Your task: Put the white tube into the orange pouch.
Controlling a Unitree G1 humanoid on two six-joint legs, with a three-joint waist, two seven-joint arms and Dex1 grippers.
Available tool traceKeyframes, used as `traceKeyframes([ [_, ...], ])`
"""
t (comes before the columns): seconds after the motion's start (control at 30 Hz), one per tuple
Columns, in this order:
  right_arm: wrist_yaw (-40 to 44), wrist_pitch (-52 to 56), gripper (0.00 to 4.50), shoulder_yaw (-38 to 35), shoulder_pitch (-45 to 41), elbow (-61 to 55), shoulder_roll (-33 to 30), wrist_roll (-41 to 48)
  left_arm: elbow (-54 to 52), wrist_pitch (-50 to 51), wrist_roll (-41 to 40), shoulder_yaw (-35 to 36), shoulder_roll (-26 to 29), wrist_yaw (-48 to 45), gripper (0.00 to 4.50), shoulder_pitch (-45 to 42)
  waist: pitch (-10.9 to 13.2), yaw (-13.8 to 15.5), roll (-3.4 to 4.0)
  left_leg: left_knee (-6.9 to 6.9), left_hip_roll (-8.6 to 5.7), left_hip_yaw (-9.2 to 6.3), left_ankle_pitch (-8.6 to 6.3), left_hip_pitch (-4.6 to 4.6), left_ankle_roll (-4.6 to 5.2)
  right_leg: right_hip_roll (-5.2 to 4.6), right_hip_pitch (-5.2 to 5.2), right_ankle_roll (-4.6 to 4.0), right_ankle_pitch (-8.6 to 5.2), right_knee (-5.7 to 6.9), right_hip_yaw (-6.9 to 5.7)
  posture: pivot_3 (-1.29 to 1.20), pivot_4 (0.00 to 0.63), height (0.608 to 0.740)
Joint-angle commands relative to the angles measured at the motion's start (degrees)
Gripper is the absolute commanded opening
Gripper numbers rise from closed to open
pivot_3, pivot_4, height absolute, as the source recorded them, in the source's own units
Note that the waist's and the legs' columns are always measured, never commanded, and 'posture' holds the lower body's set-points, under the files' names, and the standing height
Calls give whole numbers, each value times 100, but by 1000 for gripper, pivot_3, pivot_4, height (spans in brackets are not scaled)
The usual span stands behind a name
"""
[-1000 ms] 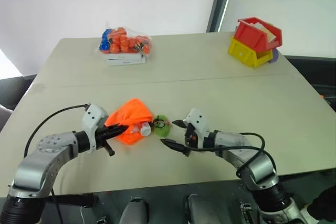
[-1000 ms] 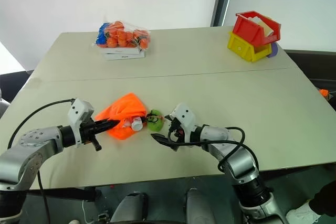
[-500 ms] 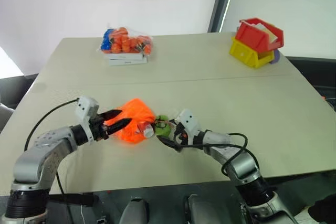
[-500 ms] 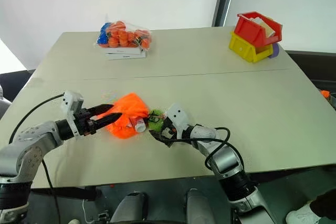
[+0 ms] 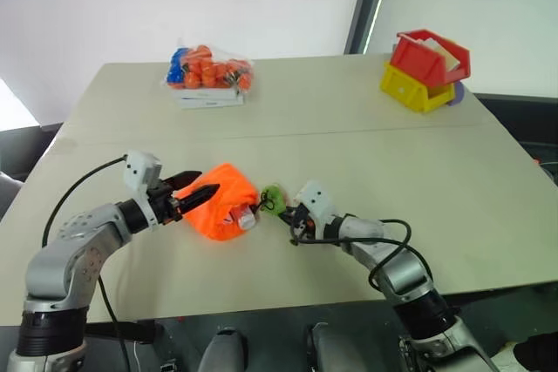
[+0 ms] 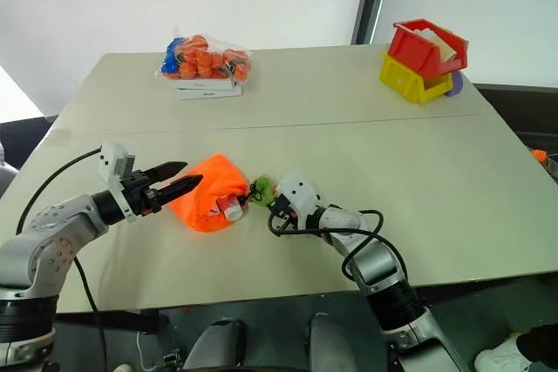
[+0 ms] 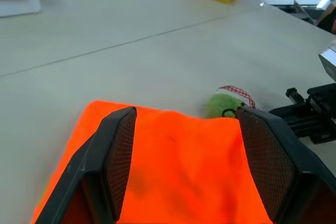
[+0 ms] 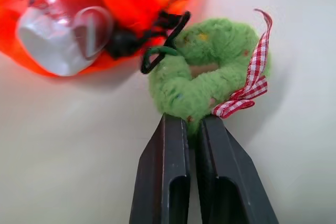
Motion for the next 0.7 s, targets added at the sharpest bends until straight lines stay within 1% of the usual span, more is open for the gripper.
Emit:
traceKeyframes([
  [0.03,66,-72,106,-600,93,-634,-162,338,32,-179,9,-39,-29,-20,3228,-210,0,-1,0,0,0,0,0,0,0,0,0,0,0,-1,0,0,150,740],
  [0.17,308,-53,106,-1203,302,-1122,-434,827,139,-203,44,-138,-47,-40,3228,-327,0,2,1,0,-1,1,0,0,0,-1,4,1,-1,-4,0,0,150,740],
  [0.23,463,50,106,-1618,401,-1354,-632,1162,247,-262,108,-245,-61,-77,3228,-423,0,-3,0,0,0,0,0,1,0,0,5,2,-1,-3,0,0,150,740],
  [0.37,537,195,106,-2056,441,-1583,-746,1665,445,-342,184,-430,-77,-252,3228,-626,1,-9,1,0,0,0,0,3,0,1,4,2,-1,-3,0,0,150,740],
  [0.47,534,211,106,-2195,446,-1659,-785,1863,567,-295,78,-535,-64,-502,3228,-765,1,-9,1,0,0,0,0,2,0,1,4,6,-4,-4,0,0,150,740],
  [0.5,527,186,0,-2224,437,-1662,-793,1895,613,-311,98,-611,-50,-616,3770,-825,1,-8,0,0,0,1,0,2,0,1,5,6,-4,-4,0,0,150,740],
  [0.57,488,163,0,-2298,407,-1661,-800,1969,774,-480,302,-827,-54,-757,4462,-1003,1,-5,1,0,0,1,0,1,0,0,6,5,-3,-6,0,0,150,740],
  [0.7,381,160,0,-2432,312,-1617,-796,2090,1063,-855,666,-1230,-98,-1022,4462,-1324,1,12,1,1,-1,1,0,0,0,0,6,1,-1,-6,0,0,150,740],
])
